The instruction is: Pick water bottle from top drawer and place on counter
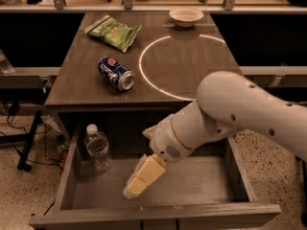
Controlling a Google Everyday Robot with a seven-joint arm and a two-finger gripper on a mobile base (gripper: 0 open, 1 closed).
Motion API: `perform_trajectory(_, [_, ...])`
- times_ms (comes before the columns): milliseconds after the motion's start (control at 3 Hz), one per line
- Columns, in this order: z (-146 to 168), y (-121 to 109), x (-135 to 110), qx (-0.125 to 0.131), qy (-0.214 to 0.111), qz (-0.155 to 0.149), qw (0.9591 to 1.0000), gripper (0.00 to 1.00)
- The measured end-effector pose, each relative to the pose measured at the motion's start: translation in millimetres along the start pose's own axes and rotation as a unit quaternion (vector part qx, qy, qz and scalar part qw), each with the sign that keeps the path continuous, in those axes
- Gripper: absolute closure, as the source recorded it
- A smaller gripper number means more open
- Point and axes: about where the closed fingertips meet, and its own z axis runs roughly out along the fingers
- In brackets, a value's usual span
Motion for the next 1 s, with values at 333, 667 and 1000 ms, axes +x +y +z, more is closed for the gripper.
perform_trajectory(333, [29, -13, -5, 0.000, -0.063, 0.011, 0.9980, 0.00])
perform_trajectory(667, [74, -43, -25, -0.009, -0.131, 0.003, 0.9913, 0.00])
perform_trajectory(1000, [106, -62, -38, -0.009, -0.159, -0.003, 0.9873, 0.00])
